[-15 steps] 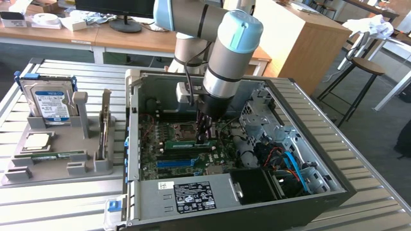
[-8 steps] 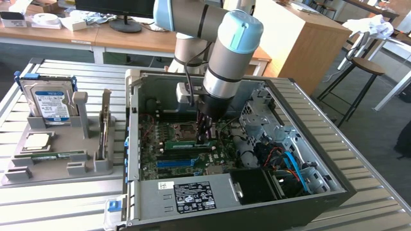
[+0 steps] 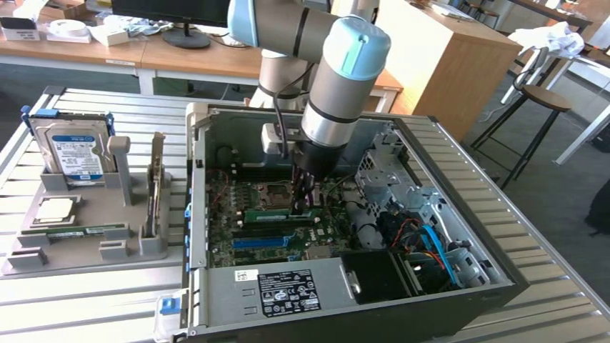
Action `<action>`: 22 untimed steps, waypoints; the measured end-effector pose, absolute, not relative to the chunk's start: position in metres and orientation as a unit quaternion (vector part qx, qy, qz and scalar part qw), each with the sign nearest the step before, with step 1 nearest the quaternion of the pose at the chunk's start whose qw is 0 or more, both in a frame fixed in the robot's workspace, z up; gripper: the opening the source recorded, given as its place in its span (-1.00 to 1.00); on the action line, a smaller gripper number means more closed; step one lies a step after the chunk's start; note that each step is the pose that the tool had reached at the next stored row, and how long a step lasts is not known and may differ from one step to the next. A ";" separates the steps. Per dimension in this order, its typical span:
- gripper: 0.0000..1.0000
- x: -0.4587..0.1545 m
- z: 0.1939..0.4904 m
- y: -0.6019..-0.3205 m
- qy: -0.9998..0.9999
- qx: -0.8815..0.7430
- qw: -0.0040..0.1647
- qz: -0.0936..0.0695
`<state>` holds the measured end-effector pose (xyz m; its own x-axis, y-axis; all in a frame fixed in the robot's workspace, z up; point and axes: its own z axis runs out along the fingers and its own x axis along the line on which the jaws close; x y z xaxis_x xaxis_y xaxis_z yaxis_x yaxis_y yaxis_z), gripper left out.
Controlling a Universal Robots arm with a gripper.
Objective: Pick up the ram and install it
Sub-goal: 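Insert the ram into the slot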
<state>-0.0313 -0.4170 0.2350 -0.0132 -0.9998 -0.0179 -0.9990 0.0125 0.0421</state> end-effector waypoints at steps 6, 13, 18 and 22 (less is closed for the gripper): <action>-0.77 -0.032 0.235 -0.417 -0.711 0.702 0.009 -0.021; -0.77 -0.032 0.234 -0.416 -0.711 0.702 0.008 -0.021; -0.77 -0.032 0.234 -0.416 -0.711 0.702 0.009 -0.021; -0.77 -0.032 0.234 -0.416 -0.711 0.702 0.009 -0.021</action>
<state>-0.0320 -0.4163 0.2341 -0.0132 -0.9998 -0.0177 -0.9990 0.0125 0.0422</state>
